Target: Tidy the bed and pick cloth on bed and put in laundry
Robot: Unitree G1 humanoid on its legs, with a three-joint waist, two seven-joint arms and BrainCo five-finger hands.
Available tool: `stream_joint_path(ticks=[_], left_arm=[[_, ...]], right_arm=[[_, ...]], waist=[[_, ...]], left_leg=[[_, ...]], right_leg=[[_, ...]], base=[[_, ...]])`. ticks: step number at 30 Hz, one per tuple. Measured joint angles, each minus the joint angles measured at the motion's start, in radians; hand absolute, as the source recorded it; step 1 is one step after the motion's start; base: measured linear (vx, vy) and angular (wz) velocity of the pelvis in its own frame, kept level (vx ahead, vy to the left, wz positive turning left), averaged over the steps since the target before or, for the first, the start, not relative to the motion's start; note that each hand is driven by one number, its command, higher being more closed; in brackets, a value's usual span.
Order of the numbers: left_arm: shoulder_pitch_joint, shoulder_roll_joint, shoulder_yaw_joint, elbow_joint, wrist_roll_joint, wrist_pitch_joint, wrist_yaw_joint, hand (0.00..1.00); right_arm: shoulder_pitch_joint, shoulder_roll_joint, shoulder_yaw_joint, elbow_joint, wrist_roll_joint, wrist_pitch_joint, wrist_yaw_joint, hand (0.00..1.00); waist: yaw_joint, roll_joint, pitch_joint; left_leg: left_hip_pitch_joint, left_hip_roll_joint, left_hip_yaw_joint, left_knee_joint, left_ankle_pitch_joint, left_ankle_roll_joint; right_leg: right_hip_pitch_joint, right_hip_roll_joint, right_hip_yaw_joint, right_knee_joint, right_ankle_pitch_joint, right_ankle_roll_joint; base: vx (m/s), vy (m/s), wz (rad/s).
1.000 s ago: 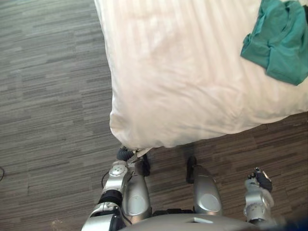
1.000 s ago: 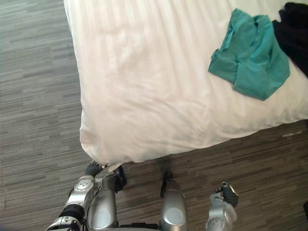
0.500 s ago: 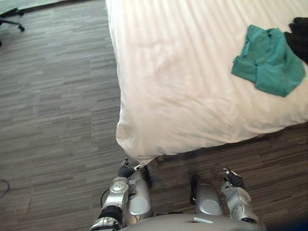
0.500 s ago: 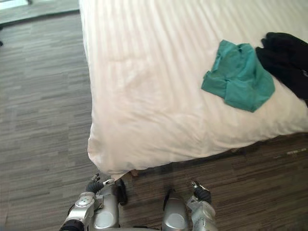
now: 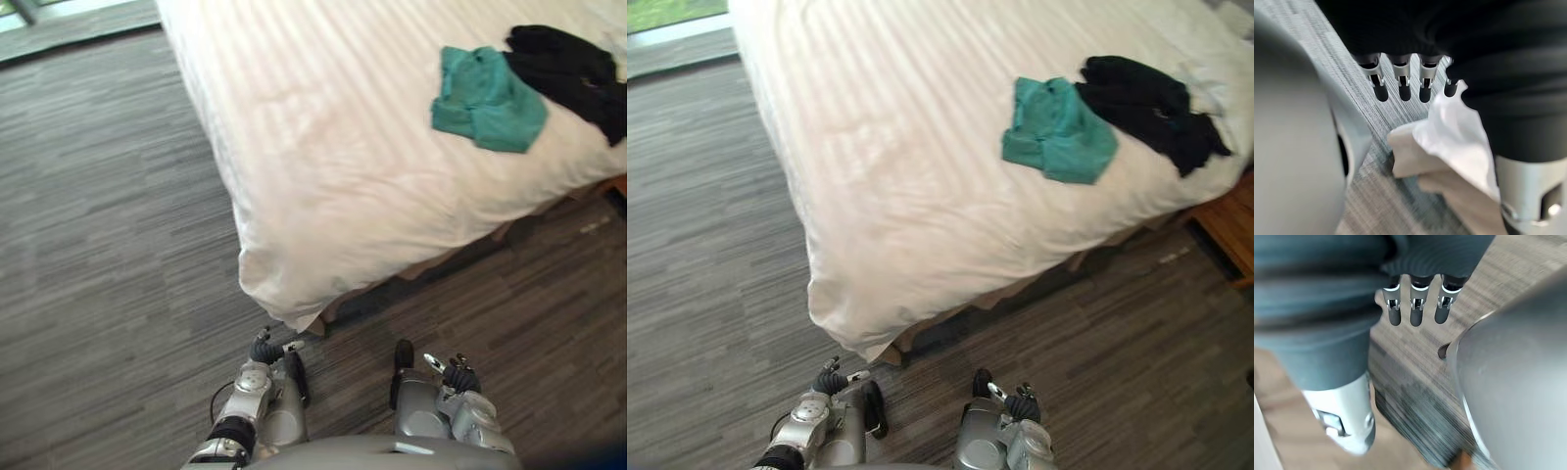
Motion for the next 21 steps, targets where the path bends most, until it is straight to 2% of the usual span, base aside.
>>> stream_joint_path(ticks=[1, 2, 3, 4, 5, 6, 7, 8, 9, 10, 11, 12, 13, 14, 15, 16, 18, 21], left_arm=[[0.009, 0.001, 0.001, 0.000, 0.000, 0.000, -0.001, 0.00], [0.013, 0.002, 0.001, 0.000, 0.000, 0.000, -0.001, 0.00], [0.014, 0.015, 0.005, 0.001, 0.000, 0.000, -0.002, 0.00], [0.004, 0.007, 0.013, 0.024, -0.001, -0.002, -0.010, 0.00], [0.006, -0.008, 0.018, 0.044, -0.002, 0.002, -0.019, 0.00], [0.016, -0.033, 0.044, 0.051, -0.004, -0.003, -0.024, 0.00], [0.015, -0.013, 0.054, 0.058, -0.004, 0.003, -0.024, 0.00], [0.014, 0.008, 0.064, 0.061, -0.005, 0.003, -0.024, 0.00], [0.012, 0.014, 0.071, 0.068, -0.007, 0.003, -0.025, 0.00], [0.021, 0.013, 0.071, 0.067, -0.011, 0.006, -0.026, 0.00], [0.038, 0.011, 0.074, 0.067, -0.011, 0.006, -0.028, 0.00], [0.041, 0.013, 0.086, 0.068, -0.013, 0.008, -0.031, 0.00], [0.039, 0.029, 0.085, 0.067, -0.013, 0.010, -0.033, 0.00], [0.033, 0.040, 0.079, 0.068, -0.013, 0.010, -0.035, 0.00], [0.030, 0.046, 0.080, 0.068, -0.013, 0.011, -0.036, 0.00], [0.031, 0.033, 0.071, 0.068, -0.013, 0.010, -0.038, 0.00], [0.037, 0.024, 0.059, 0.068, -0.013, 0.009, -0.038, 0.00], [0.063, 0.024, 0.058, 0.069, -0.014, 0.005, -0.039, 0.00]], right_arm=[[0.016, -0.001, 0.011, 0.016, 0.000, -0.001, 0.001, 0.00], [0.022, 0.000, 0.017, 0.029, -0.001, -0.001, 0.002, 0.00], [0.027, 0.012, 0.016, 0.053, 0.001, -0.001, 0.003, 0.00], [0.030, 0.005, 0.019, 0.085, -0.008, -0.002, 0.006, 0.00], [0.021, -0.010, 0.014, 0.095, -0.007, -0.001, 0.009, 0.00], [0.013, -0.034, -0.014, 0.094, -0.008, -0.003, 0.015, 0.00], [0.008, -0.028, -0.020, 0.131, -0.016, 0.000, 0.014, 0.00], [0.003, -0.023, -0.020, 0.156, -0.019, 0.001, 0.017, 0.00], [0.002, -0.025, -0.014, 0.166, -0.026, 0.002, 0.021, 0.00], [0.002, -0.040, -0.017, 0.166, -0.028, 0.001, 0.021, 0.00], [0.005, -0.060, -0.021, 0.168, -0.029, 0.003, 0.022, 0.00], [0.003, -0.056, -0.026, 0.168, -0.029, 0.005, 0.021, 0.00], [0.008, -0.057, -0.022, 0.191, -0.039, 0.005, 0.022, 0.00], [0.003, -0.058, -0.019, 0.206, -0.050, 0.011, 0.021, 0.00], [0.003, -0.056, -0.017, 0.207, -0.057, 0.013, 0.022, 0.00], [0.005, -0.064, -0.019, 0.206, -0.067, 0.016, 0.020, 0.00], [0.007, -0.067, -0.017, 0.207, -0.067, 0.026, 0.019, 0.00], [0.006, -0.069, 0.000, 0.204, -0.067, 0.020, 0.013, 0.00]], waist=[[-0.002, -0.009, -0.016], [-0.004, -0.018, -0.022], [-0.007, -0.055, -0.043], [-0.005, -0.064, -0.065], [0.001, -0.026, -0.071], [-0.006, 0.023, -0.081], [-0.026, -0.019, -0.091], [-0.030, -0.043, -0.097], [-0.022, -0.034, -0.099], [-0.018, -0.015, -0.096], [-0.009, 0.015, -0.110], [-0.012, 0.005, -0.107], [-0.017, -0.010, -0.104], [-0.010, -0.035, -0.103], [-0.001, -0.027, -0.096], [-0.018, -0.002, -0.092], [-0.028, 0.009, -0.088], [-0.022, 0.014, -0.086]], left_leg=[[0.022, 0.010, 0.023, -0.026, 0.013, -0.008], [0.032, 0.011, 0.035, -0.035, 0.016, -0.012], [0.042, -0.009, 0.051, -0.045, 0.021, -0.034], [0.030, -0.050, 0.022, -0.057, 0.029, -0.053], [0.019, -0.058, -0.011, -0.083, 0.032, -0.040], [0.042, -0.064, 0.006, -0.163, 0.059, 0.008], [0.066, -0.090, 0.053, -0.174, 0.073, 0.017], [0.064, -0.102, 0.070, -0.161, 0.063, 0.003], [0.061, -0.097, 0.080, -0.159, 0.051, -0.020], [0.065, -0.100, 0.077, -0.192, 0.056, -0.012], [0.068, -0.078, 0.087, -0.235, 0.087, 0.010], [0.073, -0.072, 0.139, -0.228, 0.094, 0.007], [0.086, -0.076, 0.174, -0.215, 0.091, 0.004], [0.099, -0.072, 0.210, -0.205, 0.088, -0.001], [0.102, -0.069, 0.224, -0.200, 0.088, -0.004], [0.108, -0.053, 0.229, -0.202, 0.092, -0.009], [0.121, -0.027, 0.255, -0.183, 0.091, -0.013], [0.140, 0.021, 0.300, -0.144, 0.080, -0.024]], right_leg=[[0.011, -0.002, -0.025, 0.061, -0.042, -0.017], [0.020, -0.009, -0.035, 0.075, -0.062, -0.018], [0.026, -0.011, -0.052, 0.032, -0.085, -0.006], [0.061, 0.002, -0.070, -0.131, -0.091, 0.010], [0.086, 0.034, -0.074, -0.197, -0.053, 0.002], [0.062, 0.029, -0.139, -0.055, -0.097, -0.051], [0.092, -0.035, -0.160, 0.021, -0.123, -0.021], [0.102, -0.040, -0.165, -0.028, -0.147, 0.014], [0.127, -0.003, -0.169, -0.122, -0.135, 0.010], [0.134, 0.038, -0.134, -0.230, -0.059, 0.003], [0.140, 0.068, -0.130, -0.263, -0.038, 0.006], [0.126, 0.032, -0.183, -0.149, -0.102, -0.024], [0.138, 0.002, -0.226, -0.097, -0.148, -0.012], [0.152, 0.011, -0.227, -0.149, -0.151, -0.008], [0.162, 0.027, -0.223, -0.183, -0.143, -0.012], [0.176, 0.055, -0.211, -0.232, -0.111, -0.018], [0.195, 0.079, -0.194, -0.266, -0.095, -0.021], [0.224, 0.125, -0.147, -0.335, -0.050, -0.031]], base=[[-0.06, -0.122, -0.62], [-0.04, -0.174, -0.68], [-0.04, -0.131, -0.81], [-0.03, -0.102, -0.89], [0.00, 0.016, -1.20], [0.08, 0.039, -0.95], [0.09, 0.008, -0.93], [0.05, -0.072, -0.91], [-0.02, -0.081, -1.31], [-0.06, -0.016, -1.66], [-0.08, 0.011, -1.44], [-0.06, 0.000, -1.23], [-0.04, -0.045, -1.08], [0.00, -0.043, -0.97], [-0.04, -0.048, -0.84], [-0.04, -0.038, -0.51], [-0.04, -0.036, -0.33], [-0.04, -0.036, -0.59]])
